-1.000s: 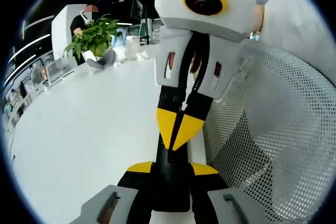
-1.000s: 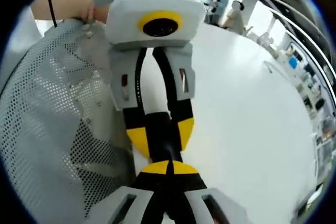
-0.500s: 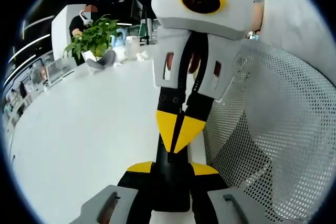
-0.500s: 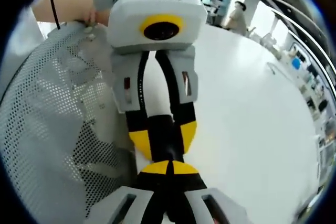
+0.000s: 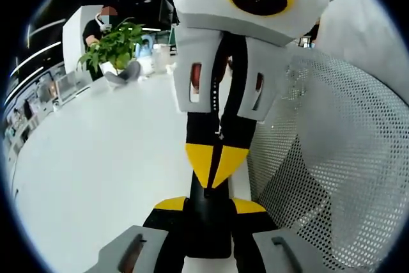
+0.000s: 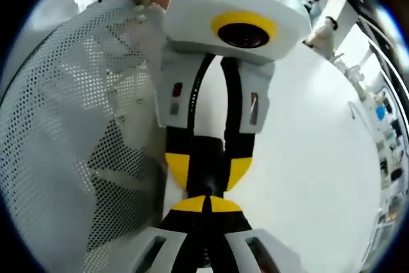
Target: Press the specified remote control buttons in sequence, fully releasing each button before pressing the next.
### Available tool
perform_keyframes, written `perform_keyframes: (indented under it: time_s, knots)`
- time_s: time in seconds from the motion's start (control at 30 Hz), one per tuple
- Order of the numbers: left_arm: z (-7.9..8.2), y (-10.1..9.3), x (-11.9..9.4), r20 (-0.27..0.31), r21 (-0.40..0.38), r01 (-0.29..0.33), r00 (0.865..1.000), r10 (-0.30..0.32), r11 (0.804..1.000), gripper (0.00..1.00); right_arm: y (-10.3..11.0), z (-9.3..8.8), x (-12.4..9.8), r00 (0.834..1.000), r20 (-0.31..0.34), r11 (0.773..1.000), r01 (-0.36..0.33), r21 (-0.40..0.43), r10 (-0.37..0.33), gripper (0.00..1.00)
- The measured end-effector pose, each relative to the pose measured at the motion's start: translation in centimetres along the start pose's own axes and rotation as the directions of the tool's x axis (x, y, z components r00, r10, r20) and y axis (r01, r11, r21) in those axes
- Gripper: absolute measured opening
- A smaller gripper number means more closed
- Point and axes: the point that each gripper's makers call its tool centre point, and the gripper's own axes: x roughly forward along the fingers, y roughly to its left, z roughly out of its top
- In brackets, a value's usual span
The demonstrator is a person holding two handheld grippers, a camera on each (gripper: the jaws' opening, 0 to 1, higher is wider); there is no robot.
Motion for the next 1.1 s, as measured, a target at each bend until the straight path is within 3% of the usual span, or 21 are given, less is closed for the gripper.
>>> perform_keyframes:
  time_s: [0.27,0.53,0.9,1.1]
  knots:
    - [0.03,-0.04,0.0,-0.001,0.002,0.0,1.0,0.0,1.0,0.25,0.12,0.02,0.11,0.998,-0.045,0.996,-0.035,-0.085,0.032,0.0]
    - [0.02,-0.02,0.01,-0.002,0.001,0.0,1.0,0.0,1.0,0.25,0.03,0.02,0.2,0.997,-0.075,1.0,-0.019,-0.011,0.018,0.0]
    - [0.01,0.06,-0.01,-0.004,-0.002,-0.004,1.0,0.004,1.0,0.25,-0.14,0.02,0.27,0.989,-0.072,0.992,0.126,0.003,-0.126,0.0]
    - [0.0,0.05,0.01,-0.005,-0.002,-0.005,1.0,0.005,1.0,0.25,-0.29,0.07,0.23,0.986,-0.054,0.986,0.161,0.054,-0.158,0.0]
